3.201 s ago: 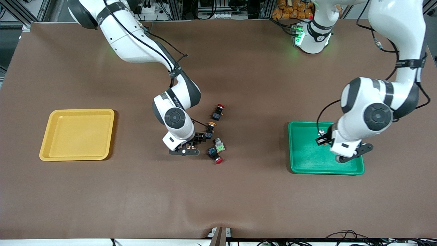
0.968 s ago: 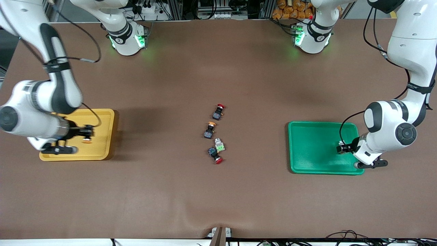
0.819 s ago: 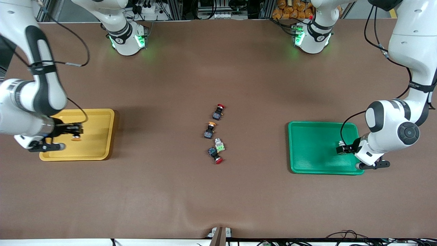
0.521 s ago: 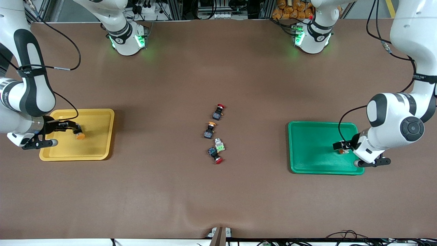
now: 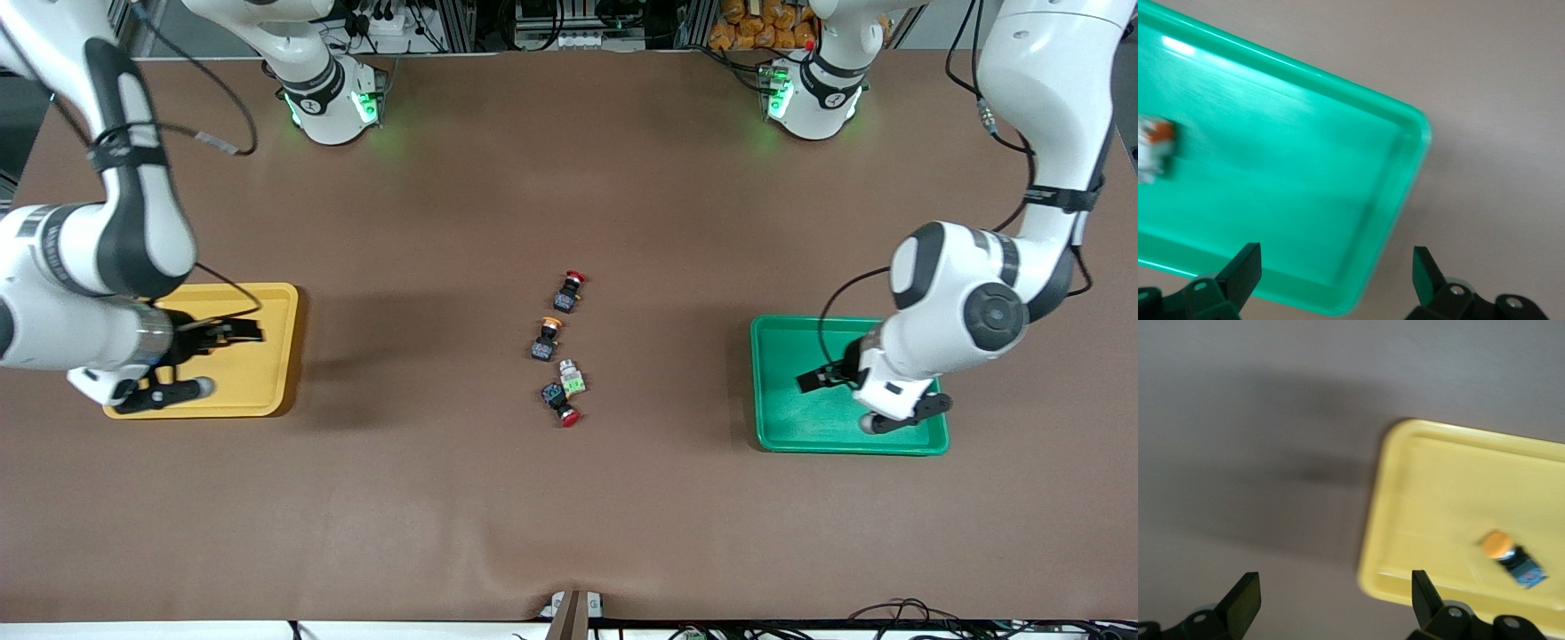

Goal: Place green and yellow buttons in trays

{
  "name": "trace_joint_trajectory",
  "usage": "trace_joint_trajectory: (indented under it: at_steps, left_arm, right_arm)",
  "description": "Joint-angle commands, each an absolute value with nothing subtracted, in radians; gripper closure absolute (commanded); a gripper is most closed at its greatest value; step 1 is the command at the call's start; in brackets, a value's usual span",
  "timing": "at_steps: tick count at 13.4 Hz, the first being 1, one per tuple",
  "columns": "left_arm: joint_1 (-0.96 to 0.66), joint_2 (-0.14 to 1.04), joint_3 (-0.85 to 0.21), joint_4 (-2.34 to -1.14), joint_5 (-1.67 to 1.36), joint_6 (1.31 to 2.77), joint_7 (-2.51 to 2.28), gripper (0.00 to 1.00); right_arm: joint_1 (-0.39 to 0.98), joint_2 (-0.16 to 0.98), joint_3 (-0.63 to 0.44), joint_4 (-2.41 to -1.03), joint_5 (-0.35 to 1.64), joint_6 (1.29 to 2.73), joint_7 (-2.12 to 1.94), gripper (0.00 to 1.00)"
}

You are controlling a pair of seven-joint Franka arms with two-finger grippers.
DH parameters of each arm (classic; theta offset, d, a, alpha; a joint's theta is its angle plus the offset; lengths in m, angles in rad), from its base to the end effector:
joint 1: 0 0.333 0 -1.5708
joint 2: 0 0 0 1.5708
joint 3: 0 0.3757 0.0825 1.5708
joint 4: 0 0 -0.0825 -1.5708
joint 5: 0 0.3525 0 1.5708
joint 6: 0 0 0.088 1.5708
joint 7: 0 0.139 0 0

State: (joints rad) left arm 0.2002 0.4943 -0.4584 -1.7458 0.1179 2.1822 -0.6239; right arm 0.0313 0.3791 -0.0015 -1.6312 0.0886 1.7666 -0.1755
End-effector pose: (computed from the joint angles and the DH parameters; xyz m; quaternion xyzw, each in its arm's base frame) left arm 0.6463 -0.1251 0.3540 0.9835 0.1713 -0.0263 0.0514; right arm 0.6212 0.0292 0.4205 -0.9878 -0.0879 0.1181 0.0505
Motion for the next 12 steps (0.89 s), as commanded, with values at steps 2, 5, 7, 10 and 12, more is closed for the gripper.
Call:
trace_joint_trajectory:
  at_steps: [2,5,7,10,12]
  left_arm:
    - [0.062,0.580,-0.465,-1.616,0.104,2.167,-0.864,0.00]
    - [-0.017,0.649,-0.463,-1.549,0.107,2.174,-0.983,0.00]
    - [-0.052,0.696,-0.460,-1.494,0.106,2.195,-1.031,0.00]
    - [-0.103,0.744,-0.456,-1.460,0.106,2.279,-1.110,0.00]
    - [-0.133,0.770,-0.456,-1.460,0.107,2.339,-1.124,0.00]
  right_arm:
    - [0.144,0.380,-0.012,-1.612,0.179,1.755,-0.011,0.00]
    - [0.248,0.382,-0.012,-1.571,0.189,1.759,0.168,0.00]
    - [0.322,0.391,-0.012,-1.557,0.186,1.778,0.268,0.00]
    - [0.365,0.400,-0.012,-1.557,0.189,1.808,0.357,0.00]
    - [0.379,0.408,-0.012,-1.557,0.189,1.819,0.357,0.00]
